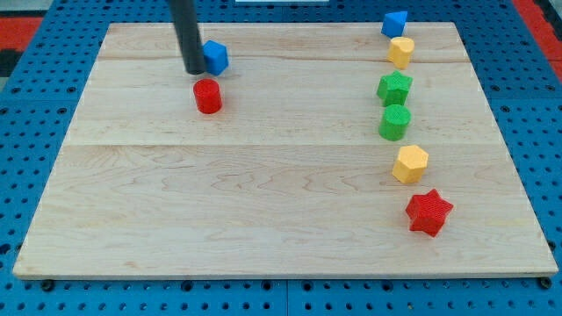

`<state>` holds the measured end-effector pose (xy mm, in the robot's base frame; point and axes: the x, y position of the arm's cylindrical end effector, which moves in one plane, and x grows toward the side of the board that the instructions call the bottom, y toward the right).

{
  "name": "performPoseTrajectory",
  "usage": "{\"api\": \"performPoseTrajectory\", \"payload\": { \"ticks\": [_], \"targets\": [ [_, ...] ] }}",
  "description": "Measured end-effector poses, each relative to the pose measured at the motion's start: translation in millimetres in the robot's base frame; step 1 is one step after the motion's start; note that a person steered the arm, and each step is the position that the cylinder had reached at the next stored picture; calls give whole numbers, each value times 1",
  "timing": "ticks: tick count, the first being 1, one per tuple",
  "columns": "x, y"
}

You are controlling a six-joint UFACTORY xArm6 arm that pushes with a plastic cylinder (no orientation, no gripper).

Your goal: Push the blue cube to the top of the green star

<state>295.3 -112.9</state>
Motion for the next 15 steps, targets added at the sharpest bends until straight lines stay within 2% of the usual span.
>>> {"api": "performPoseTrajectory", "payload": {
  "ticks": [1,4,5,6,9,11,13,14,15],
  "targets": [
    [-18,19],
    [-81,13],
    [-88,38],
    [-73,71],
    [-21,103],
    [1,148],
    [14,128],
    [36,131],
    [26,166]
  ]
}}
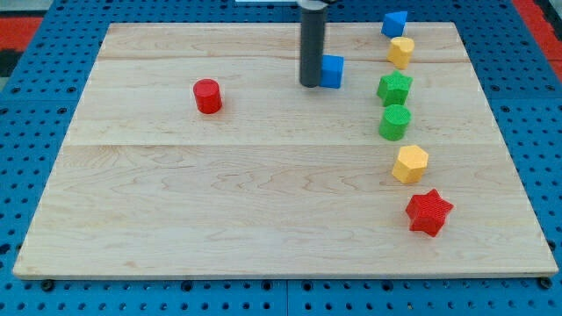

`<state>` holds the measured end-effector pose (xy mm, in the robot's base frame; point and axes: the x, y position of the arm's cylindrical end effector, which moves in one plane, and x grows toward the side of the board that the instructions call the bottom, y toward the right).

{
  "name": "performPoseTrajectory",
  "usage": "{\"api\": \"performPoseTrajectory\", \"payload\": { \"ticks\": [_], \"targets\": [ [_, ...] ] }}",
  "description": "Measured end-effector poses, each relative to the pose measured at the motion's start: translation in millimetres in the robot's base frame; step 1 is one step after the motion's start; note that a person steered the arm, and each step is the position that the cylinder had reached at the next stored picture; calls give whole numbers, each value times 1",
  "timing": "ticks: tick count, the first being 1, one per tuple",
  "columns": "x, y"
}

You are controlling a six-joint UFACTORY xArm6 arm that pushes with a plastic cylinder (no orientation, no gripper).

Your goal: Push the blue cube to the top of the green star

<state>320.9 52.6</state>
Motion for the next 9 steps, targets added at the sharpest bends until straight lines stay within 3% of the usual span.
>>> {"api": "performPoseTrajectory", "payload": {
  "ticks": [1,3,5,7,9],
  "targets": [
    [-16,24],
    [-48,-22],
    [-35,44],
    [-61,59],
    [-29,77]
  ]
}}
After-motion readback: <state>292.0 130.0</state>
